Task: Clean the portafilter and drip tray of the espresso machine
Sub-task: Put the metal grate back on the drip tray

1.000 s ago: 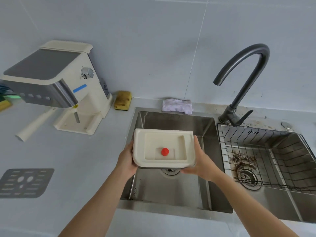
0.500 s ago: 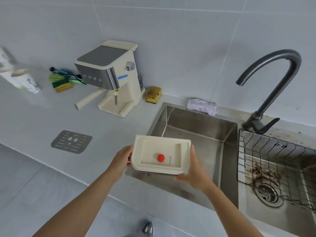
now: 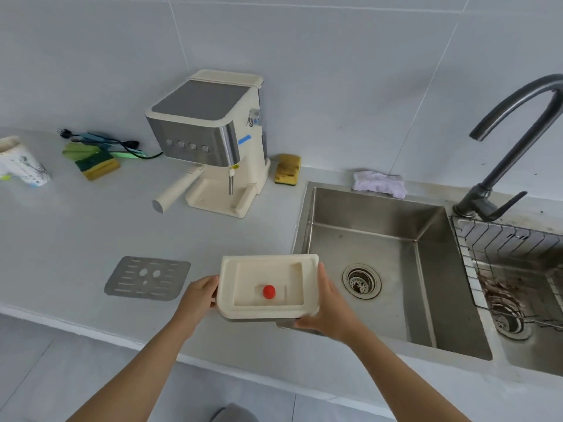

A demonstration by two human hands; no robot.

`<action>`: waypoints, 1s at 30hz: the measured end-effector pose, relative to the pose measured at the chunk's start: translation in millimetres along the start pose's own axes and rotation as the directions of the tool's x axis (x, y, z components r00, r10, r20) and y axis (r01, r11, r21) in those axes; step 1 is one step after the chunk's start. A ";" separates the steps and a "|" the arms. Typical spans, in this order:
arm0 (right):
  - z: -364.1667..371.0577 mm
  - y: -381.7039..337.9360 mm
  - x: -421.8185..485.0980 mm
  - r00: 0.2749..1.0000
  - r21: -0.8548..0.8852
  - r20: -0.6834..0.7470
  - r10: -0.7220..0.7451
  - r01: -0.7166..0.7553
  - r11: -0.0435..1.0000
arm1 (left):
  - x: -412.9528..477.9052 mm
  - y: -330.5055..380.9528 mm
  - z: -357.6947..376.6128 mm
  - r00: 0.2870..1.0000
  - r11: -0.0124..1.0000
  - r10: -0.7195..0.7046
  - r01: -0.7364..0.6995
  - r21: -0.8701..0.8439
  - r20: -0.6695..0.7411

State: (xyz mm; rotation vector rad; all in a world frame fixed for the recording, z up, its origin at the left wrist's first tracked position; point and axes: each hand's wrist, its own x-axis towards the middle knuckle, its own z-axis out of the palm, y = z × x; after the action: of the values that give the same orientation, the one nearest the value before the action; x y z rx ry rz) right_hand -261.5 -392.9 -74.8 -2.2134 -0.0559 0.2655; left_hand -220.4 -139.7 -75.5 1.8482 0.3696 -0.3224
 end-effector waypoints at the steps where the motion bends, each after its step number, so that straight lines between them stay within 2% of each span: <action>1: 11.2 -3.4 4.2 0.999 -0.007 -0.004 0.038 -0.038 0.999 | 9.4 -5.2 -10.2 1.000 1.000 0.004 -0.005 0.023 0.019; 8: 75.6 -36.8 23.5 0.968 -0.109 -0.060 0.242 -0.248 0.963 | 62.5 -22.5 -69.7 0.978 0.940 0.053 -0.118 0.320 0.202; 14: 95.5 -52.1 24.3 0.953 -0.198 -0.108 0.285 -0.301 0.933 | 75.1 -23.2 -86.5 0.950 0.859 0.064 -0.208 0.468 0.307; 25: 102.0 -56.2 18.5 0.906 -0.341 -0.101 0.410 -0.419 0.842 | 75.6 -23.5 -85.9 0.935 0.825 0.090 -0.263 0.500 0.344; 30: 99.4 -75.3 21.0 0.915 -0.361 -0.134 0.380 -0.402 0.842 | 73.7 -27.2 -99.9 0.943 0.892 0.051 -0.191 0.410 0.329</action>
State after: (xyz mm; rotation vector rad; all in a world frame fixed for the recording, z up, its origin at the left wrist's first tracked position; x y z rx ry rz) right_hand -257.9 -266.6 -77.5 -2.6107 0.4180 0.4478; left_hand -160.7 -30.0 -98.8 2.2043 -0.0490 -0.6420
